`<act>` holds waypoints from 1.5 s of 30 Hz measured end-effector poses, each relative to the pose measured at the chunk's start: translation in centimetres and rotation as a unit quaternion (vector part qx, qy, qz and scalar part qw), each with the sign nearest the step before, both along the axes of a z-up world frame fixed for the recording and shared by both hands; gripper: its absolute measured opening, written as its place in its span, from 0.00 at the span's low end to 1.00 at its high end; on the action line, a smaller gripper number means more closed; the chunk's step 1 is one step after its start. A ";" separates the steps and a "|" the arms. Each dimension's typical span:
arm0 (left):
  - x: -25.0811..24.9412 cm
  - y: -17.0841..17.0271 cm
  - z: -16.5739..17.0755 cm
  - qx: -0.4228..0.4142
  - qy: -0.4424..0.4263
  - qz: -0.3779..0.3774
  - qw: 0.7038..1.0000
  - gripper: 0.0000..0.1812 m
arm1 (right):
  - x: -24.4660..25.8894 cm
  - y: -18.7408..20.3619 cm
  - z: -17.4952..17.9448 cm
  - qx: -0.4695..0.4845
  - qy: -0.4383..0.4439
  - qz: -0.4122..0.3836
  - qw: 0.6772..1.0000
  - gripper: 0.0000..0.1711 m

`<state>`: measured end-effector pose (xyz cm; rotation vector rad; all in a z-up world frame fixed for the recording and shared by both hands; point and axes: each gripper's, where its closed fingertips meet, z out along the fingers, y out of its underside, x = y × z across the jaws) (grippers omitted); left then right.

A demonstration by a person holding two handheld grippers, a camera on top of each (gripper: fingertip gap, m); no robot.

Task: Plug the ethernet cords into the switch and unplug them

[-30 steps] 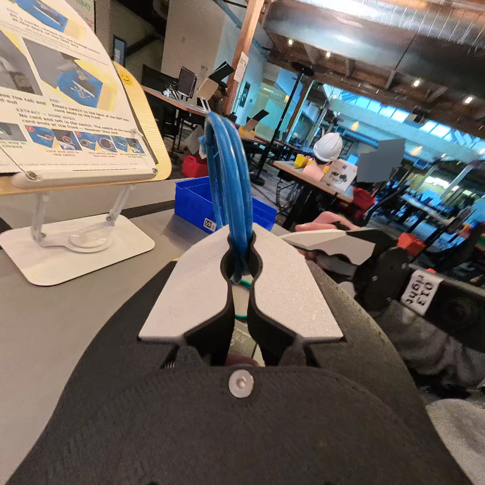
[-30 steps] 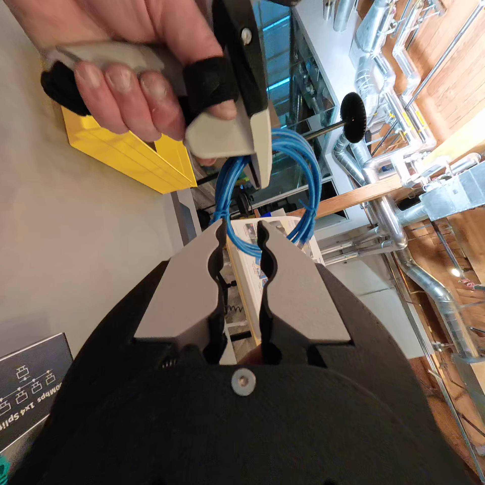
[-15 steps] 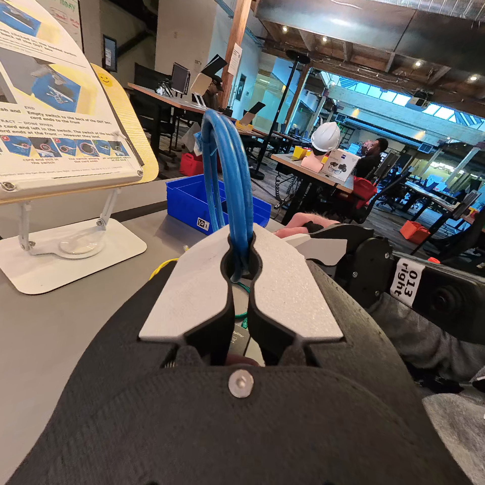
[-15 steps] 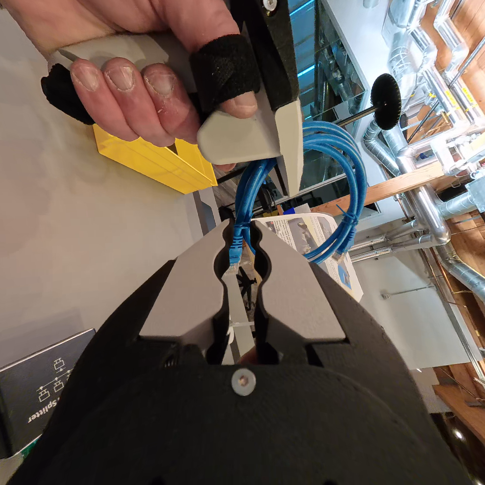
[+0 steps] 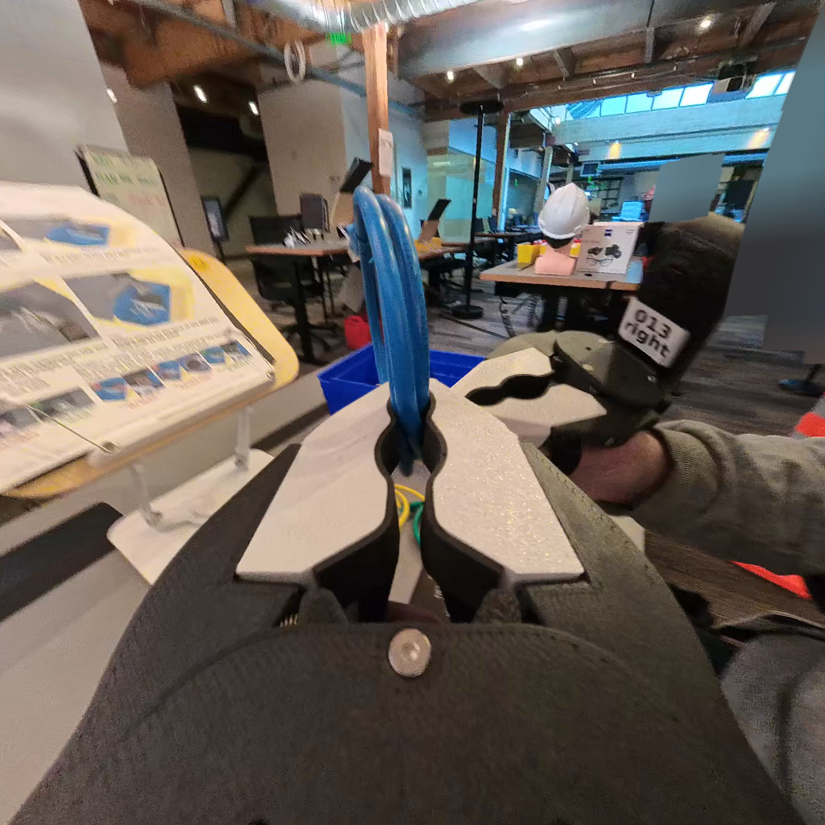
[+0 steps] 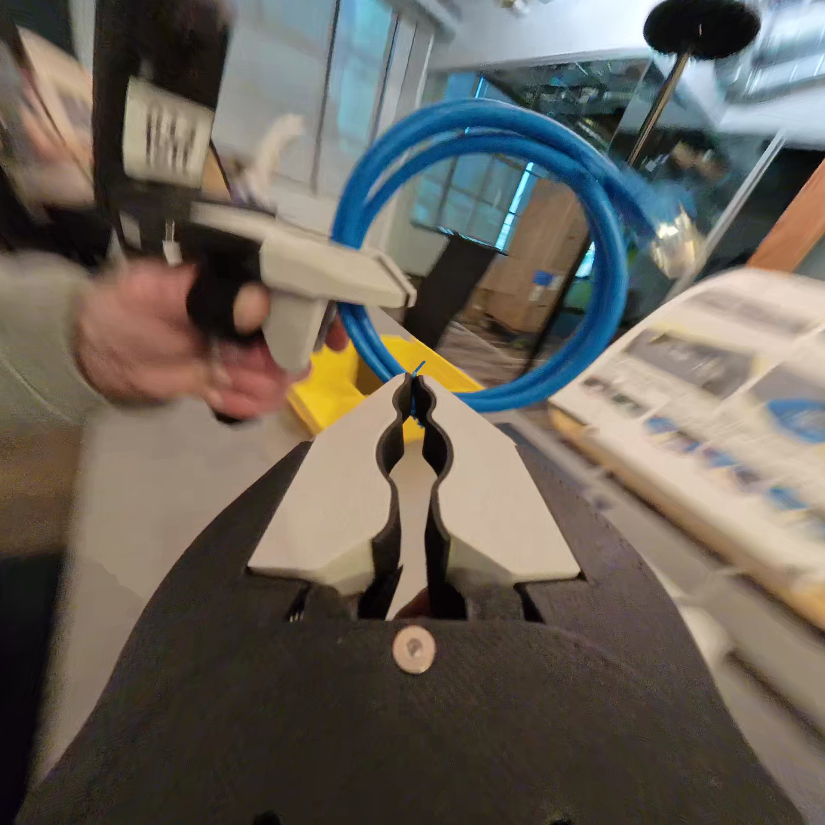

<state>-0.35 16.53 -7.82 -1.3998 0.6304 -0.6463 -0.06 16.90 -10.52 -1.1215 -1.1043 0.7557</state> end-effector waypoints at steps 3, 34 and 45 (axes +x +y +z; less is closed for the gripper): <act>-0.3 -0.4 1.1 0.087 0.038 0.047 0.994 0.03 | 0.5 0.1 2.0 -0.276 0.177 0.114 0.938 0.00; 1.0 -0.3 -1.1 -0.008 0.140 0.048 0.989 0.02 | 0.3 0.8 -0.9 0.478 -0.227 -0.182 0.829 0.00; 0.4 -0.1 -0.1 0.030 0.143 0.079 0.986 0.03 | 0.5 0.5 -0.2 0.165 -0.121 -0.066 0.977 0.08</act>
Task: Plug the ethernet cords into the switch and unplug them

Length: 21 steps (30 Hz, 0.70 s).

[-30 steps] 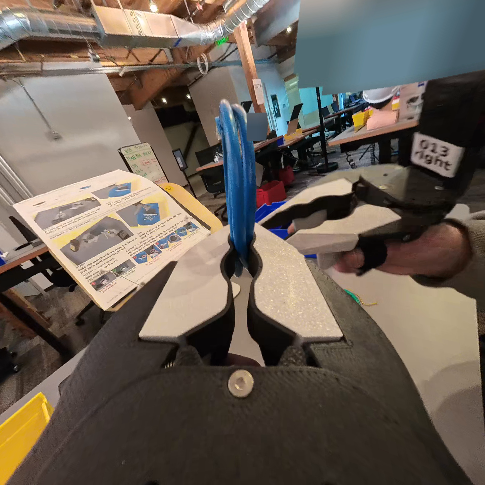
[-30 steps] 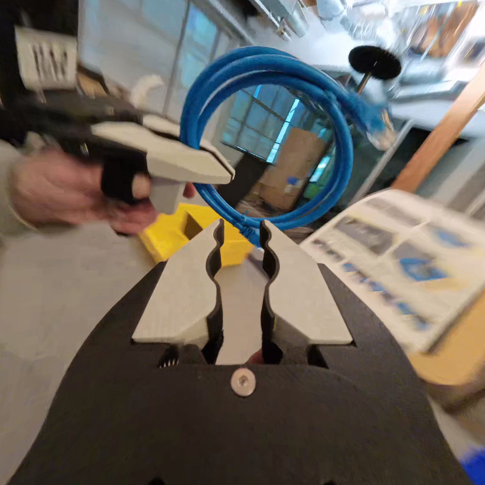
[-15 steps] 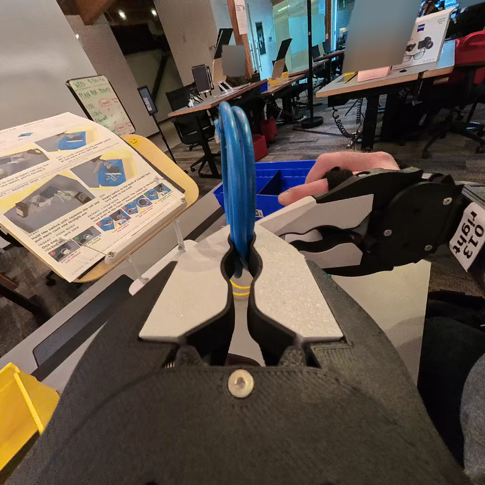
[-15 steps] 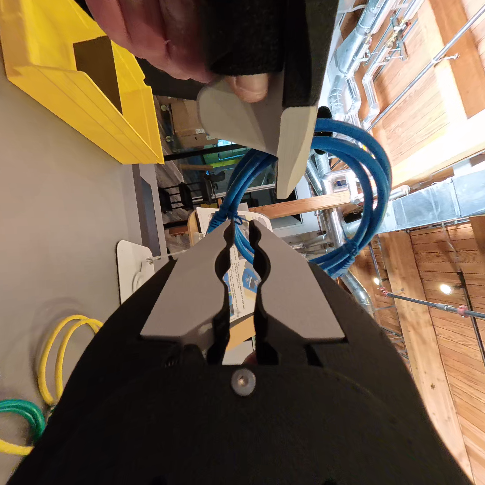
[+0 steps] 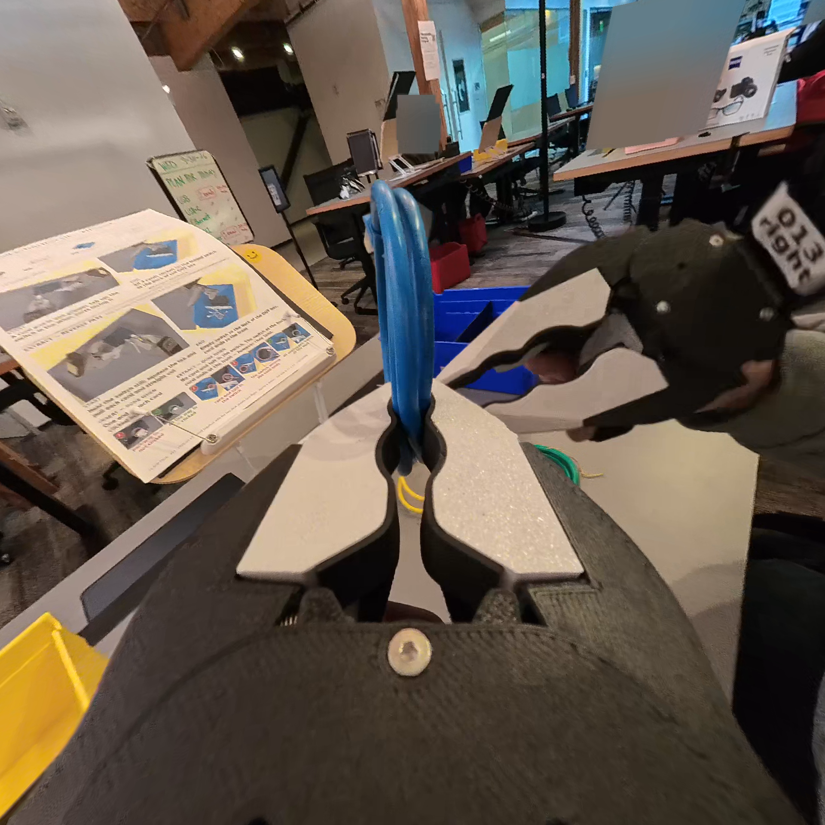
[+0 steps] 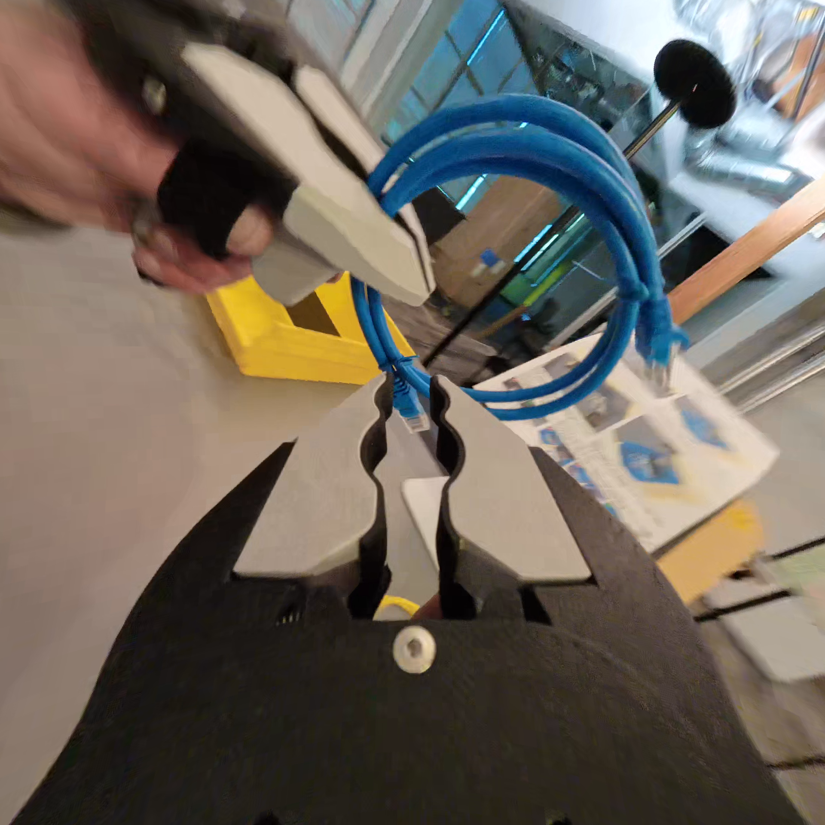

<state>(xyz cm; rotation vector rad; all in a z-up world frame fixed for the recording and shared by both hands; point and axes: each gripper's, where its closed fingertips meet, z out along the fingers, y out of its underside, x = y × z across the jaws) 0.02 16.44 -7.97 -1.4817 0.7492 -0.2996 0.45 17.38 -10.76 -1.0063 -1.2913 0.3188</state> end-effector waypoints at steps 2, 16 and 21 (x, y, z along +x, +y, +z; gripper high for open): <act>-0.1 0.0 0.3 0.022 0.006 0.012 1.000 0.03 | -0.1 -0.4 0.4 -0.093 0.036 0.032 0.995 0.08; 1.0 -1.0 1.0 0.062 0.025 0.009 0.998 0.03 | -0.6 -1.4 1.6 -0.123 0.081 0.065 0.987 0.00; 0.4 -0.9 1.0 -0.038 -0.064 -0.041 0.996 0.03 | -0.3 -2.8 -0.6 0.261 -0.149 0.007 0.954 0.00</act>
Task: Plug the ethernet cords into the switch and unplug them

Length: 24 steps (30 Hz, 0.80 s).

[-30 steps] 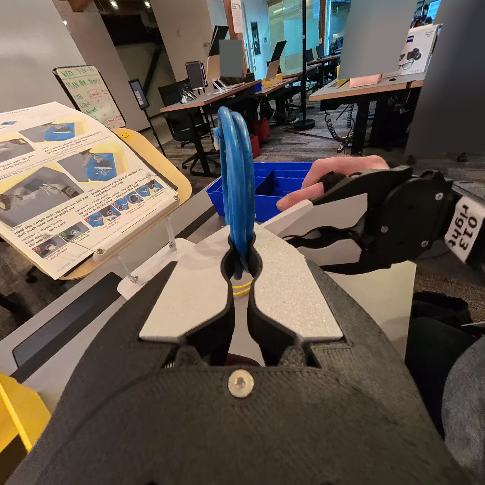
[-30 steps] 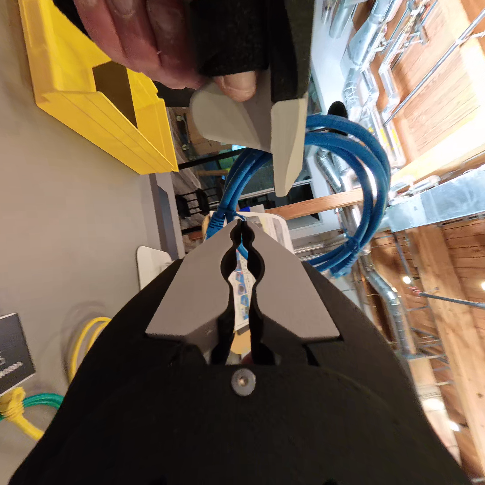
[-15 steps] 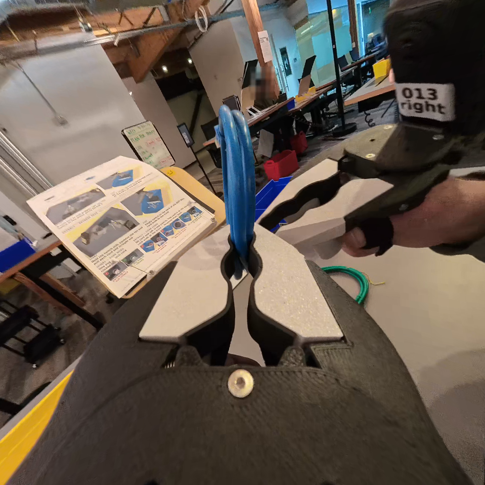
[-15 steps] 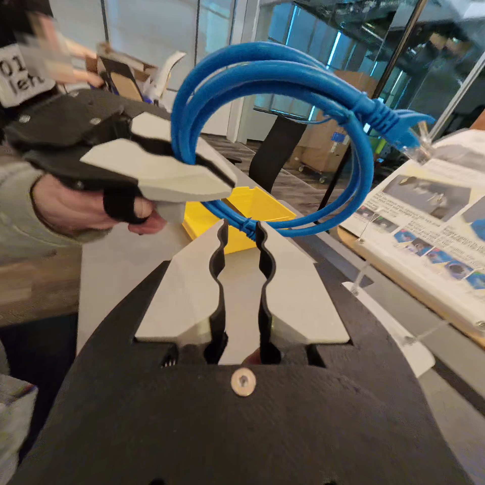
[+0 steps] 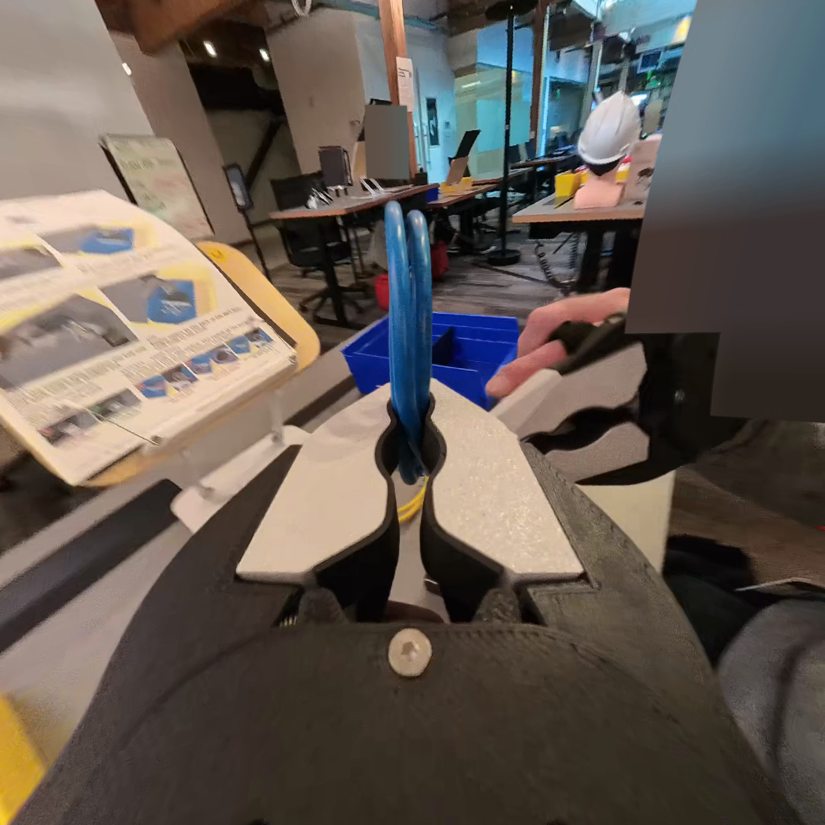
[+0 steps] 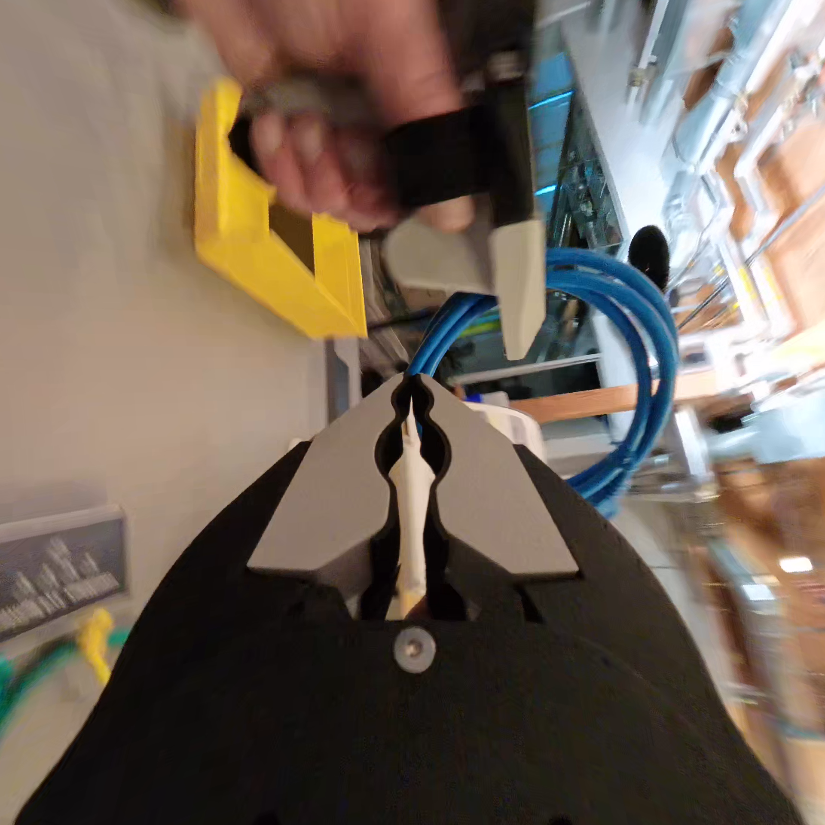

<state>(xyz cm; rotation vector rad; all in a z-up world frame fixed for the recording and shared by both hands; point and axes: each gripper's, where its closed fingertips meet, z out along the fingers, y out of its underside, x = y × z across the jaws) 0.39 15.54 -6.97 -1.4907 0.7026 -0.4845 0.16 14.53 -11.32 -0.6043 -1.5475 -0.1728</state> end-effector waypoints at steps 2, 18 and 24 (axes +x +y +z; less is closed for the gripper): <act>-0.3 0.2 0.0 -0.044 -0.053 -0.025 0.997 0.02 | 0.7 0.0 0.2 0.045 -0.033 -0.013 0.998 0.00; -1.2 -0.4 2.8 0.097 -0.024 0.045 0.994 0.03 | 0.6 0.8 3.9 -0.493 0.220 0.081 0.838 0.15; -0.6 -1.2 3.2 0.145 0.000 0.058 0.988 0.02 | -0.2 1.0 2.7 -0.582 0.230 0.091 0.774 0.09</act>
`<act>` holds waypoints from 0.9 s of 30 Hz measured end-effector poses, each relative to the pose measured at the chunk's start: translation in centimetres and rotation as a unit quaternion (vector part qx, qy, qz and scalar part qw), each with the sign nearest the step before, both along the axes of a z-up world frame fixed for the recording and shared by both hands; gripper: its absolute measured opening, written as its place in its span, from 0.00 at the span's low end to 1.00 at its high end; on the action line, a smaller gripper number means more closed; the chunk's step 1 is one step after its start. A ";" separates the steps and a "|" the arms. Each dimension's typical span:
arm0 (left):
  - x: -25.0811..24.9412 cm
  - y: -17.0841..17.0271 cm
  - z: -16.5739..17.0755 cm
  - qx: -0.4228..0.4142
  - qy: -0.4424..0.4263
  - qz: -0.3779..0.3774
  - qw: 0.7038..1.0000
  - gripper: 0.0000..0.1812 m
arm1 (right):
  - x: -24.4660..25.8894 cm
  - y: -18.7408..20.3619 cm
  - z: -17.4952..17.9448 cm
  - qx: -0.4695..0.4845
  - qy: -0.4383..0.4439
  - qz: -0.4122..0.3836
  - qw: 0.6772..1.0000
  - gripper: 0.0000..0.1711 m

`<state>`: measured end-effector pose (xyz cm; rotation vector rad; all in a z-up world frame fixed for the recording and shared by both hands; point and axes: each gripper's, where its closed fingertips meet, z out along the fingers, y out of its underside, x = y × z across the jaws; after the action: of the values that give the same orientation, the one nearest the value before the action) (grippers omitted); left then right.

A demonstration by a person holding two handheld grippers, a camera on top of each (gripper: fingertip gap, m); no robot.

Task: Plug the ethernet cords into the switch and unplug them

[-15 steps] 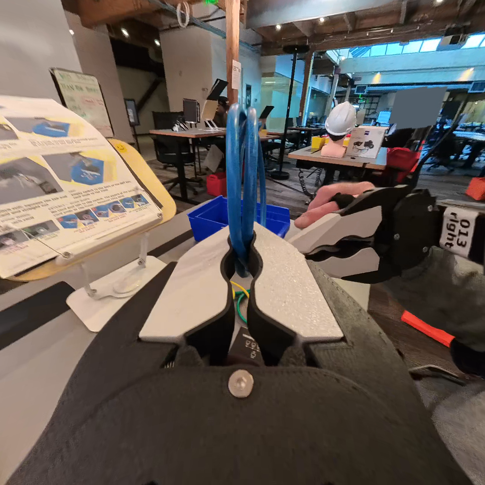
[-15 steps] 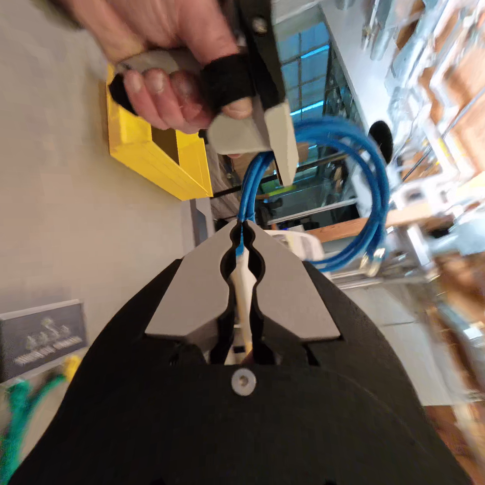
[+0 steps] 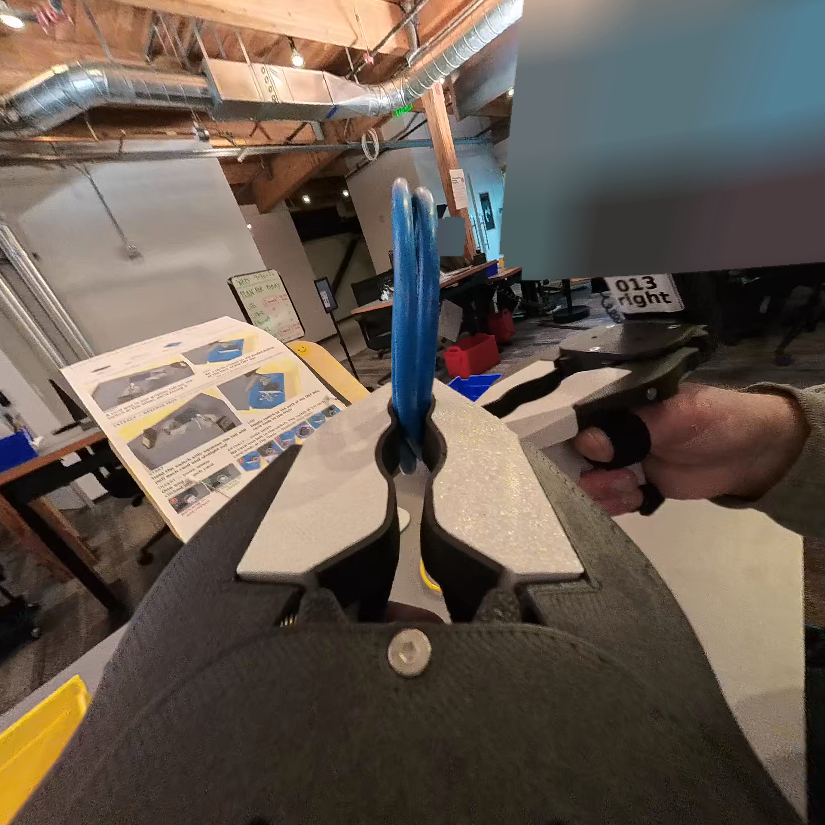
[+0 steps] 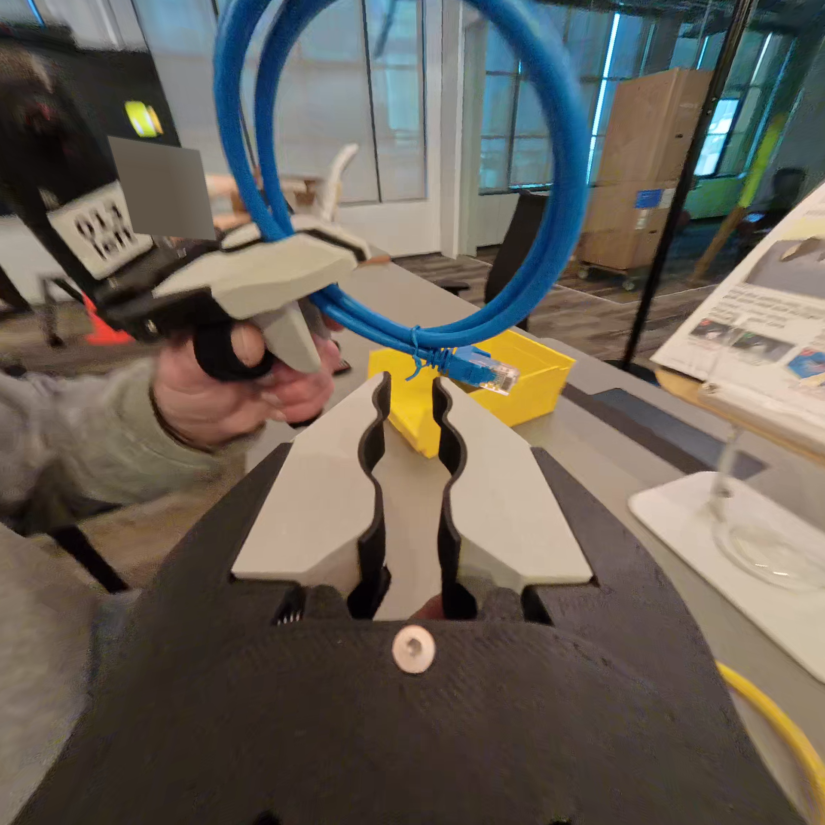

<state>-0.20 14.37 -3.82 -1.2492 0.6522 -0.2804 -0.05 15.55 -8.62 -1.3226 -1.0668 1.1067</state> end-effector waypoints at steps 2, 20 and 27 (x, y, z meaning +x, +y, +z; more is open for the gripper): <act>0.2 -0.2 0.1 0.012 0.006 0.001 1.000 0.03 | -0.1 -0.3 0.7 -0.062 0.048 0.034 0.996 0.08; -0.4 0.8 -0.6 -0.049 -0.016 -0.004 0.999 0.03 | -0.2 -0.4 0.4 0.508 -0.167 -0.148 0.832 0.00; -3.3 4.0 -3.5 -0.239 -0.190 -0.066 0.950 0.03 | -1.1 0.6 -1.9 0.703 -0.297 -0.102 0.637 0.00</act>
<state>-3.52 18.36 -7.35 -1.5578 0.3383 -0.8067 -1.11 16.19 -10.54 -0.3747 -1.6224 -0.5411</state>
